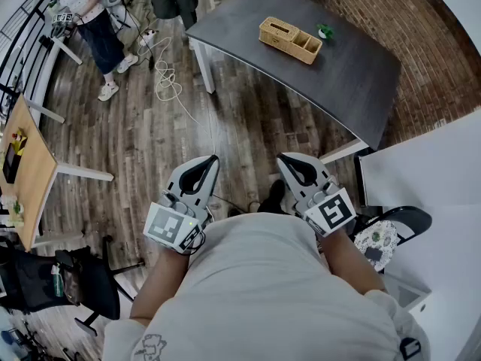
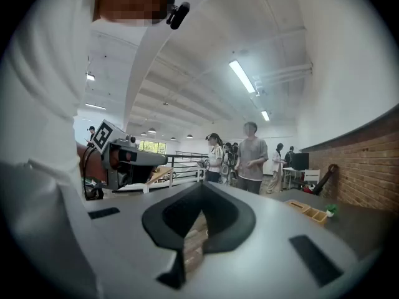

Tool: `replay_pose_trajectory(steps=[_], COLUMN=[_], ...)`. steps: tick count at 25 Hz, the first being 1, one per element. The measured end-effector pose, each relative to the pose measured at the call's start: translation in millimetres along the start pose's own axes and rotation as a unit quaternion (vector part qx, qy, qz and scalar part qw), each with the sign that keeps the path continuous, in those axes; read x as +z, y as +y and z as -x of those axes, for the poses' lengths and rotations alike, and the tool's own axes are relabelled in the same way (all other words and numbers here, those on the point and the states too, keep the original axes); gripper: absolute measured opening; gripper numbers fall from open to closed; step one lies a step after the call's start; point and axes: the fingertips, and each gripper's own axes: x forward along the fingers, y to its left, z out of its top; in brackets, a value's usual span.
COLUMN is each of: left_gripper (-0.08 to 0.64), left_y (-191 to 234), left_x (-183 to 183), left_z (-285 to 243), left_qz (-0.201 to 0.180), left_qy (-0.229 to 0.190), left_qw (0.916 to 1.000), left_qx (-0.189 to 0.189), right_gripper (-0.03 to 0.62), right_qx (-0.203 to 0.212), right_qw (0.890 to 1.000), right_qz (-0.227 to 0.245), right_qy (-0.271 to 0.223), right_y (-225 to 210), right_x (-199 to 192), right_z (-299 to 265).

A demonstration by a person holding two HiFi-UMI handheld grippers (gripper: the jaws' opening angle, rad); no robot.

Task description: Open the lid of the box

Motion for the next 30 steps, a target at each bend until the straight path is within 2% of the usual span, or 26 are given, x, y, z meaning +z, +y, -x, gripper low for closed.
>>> replay_pose_trajectory(steps=[6,15,23,30], left_gripper=[0.011,0.011,0.011,0.011], left_y=[1,-1,4,0], left_x=[1,-2,-4,-6], left_z=[-19,-69,-130,-199], left_qz=[-0.002,0.007,0.006,0.008], left_qy=[0.000,0.011,0.019,0.027], left_qw=[1.0000,0.9999,0.9997,0.9996], left_qx=[-0.003,-0.001,0.012,0.008], right_gripper=[0.005,0.003,0.005,0.006], right_qx=[0.005,0.008,0.031,0.034], right_qw=[1.000,1.000,0.999,0.999], right_qz=[-0.008,-0.011,-0.036,-0.038], right_qy=[-0.001,0.007,0.010,0.012], right_y=[-17,-68,-130,-194], right_x=[-1,-12,-25,-39], right_z=[-3,-1,-1,0])
